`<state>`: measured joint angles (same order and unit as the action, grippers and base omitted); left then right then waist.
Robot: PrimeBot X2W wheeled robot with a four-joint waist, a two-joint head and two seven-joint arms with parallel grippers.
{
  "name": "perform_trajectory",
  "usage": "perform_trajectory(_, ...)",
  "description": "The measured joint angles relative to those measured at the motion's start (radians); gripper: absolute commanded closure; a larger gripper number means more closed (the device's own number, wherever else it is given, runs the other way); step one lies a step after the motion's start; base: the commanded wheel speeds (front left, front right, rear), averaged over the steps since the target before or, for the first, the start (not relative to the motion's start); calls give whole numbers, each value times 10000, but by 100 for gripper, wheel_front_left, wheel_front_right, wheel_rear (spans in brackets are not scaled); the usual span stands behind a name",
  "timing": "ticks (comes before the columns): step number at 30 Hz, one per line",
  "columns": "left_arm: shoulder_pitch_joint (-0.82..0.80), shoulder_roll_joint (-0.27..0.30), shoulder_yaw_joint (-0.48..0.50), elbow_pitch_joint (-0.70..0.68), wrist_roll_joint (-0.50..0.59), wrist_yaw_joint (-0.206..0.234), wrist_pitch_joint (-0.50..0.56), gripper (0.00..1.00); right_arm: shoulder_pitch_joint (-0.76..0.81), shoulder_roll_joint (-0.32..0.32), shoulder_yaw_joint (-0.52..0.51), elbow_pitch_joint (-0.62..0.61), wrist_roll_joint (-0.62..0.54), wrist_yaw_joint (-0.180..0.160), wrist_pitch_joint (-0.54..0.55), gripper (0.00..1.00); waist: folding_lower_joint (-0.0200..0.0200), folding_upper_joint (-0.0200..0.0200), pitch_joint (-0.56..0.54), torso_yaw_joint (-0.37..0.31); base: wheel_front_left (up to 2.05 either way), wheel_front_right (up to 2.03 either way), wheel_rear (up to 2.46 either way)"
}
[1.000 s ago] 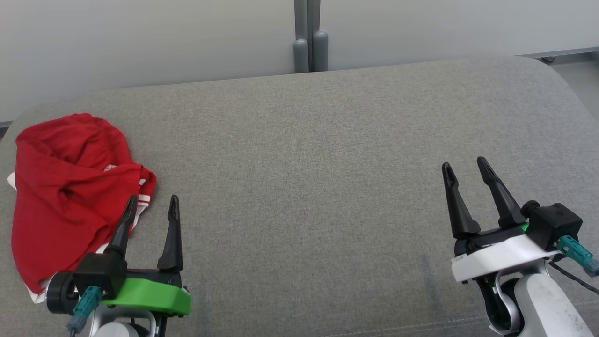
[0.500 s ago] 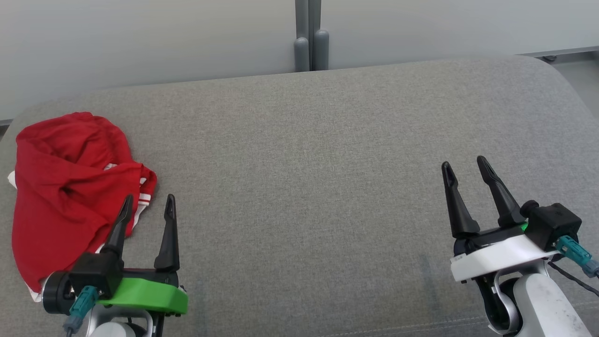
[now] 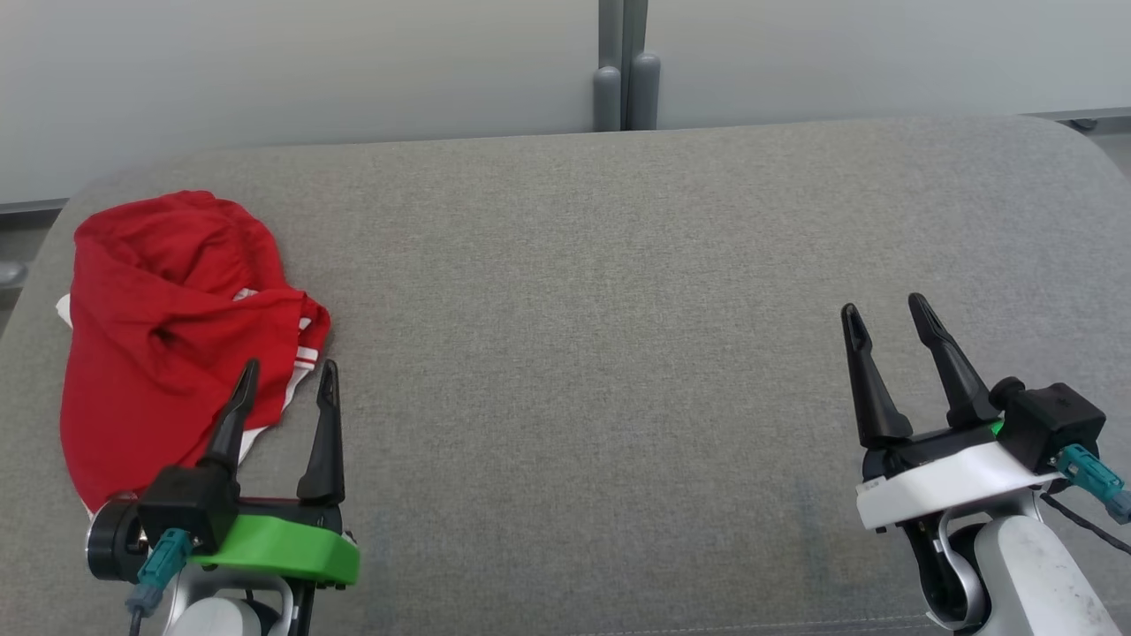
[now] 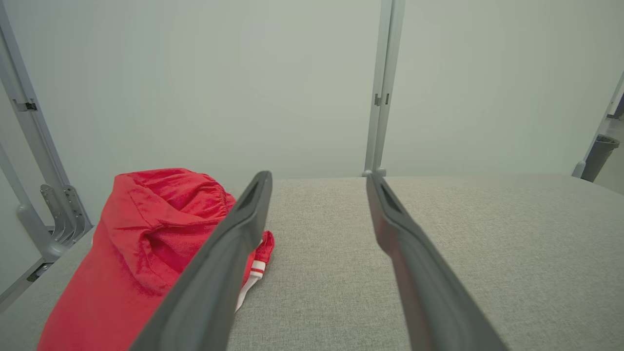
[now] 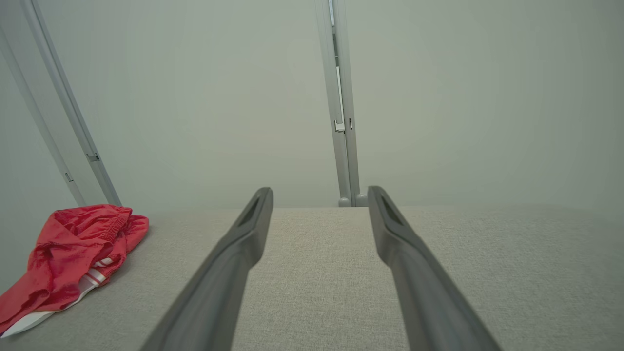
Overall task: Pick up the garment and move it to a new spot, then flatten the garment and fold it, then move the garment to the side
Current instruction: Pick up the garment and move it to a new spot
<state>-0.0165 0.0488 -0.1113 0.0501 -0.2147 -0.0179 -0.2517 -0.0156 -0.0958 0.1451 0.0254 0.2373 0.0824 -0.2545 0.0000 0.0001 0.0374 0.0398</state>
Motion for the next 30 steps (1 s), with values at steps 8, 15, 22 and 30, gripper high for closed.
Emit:
perform_trajectory(8,-99,-10,2,79,2,0,0,0,3,48,4,42,-6,88,0,0,0,0,-42,591,0,0,0)
perform_trajectory(15,-99,-17,13,188,27,0,0,0,38,107,63,88,-4,148,0,0,0,0,-123,1373,0,0,0)
perform_trajectory(22,-98,-21,82,324,21,2,0,0,46,171,155,132,-4,222,0,0,0,0,-177,2155,0,0,0)
perform_trajectory(30,-98,-21,92,366,-4,2,0,0,48,199,199,150,-2,274,0,0,0,0,-220,3046,0,0,0)
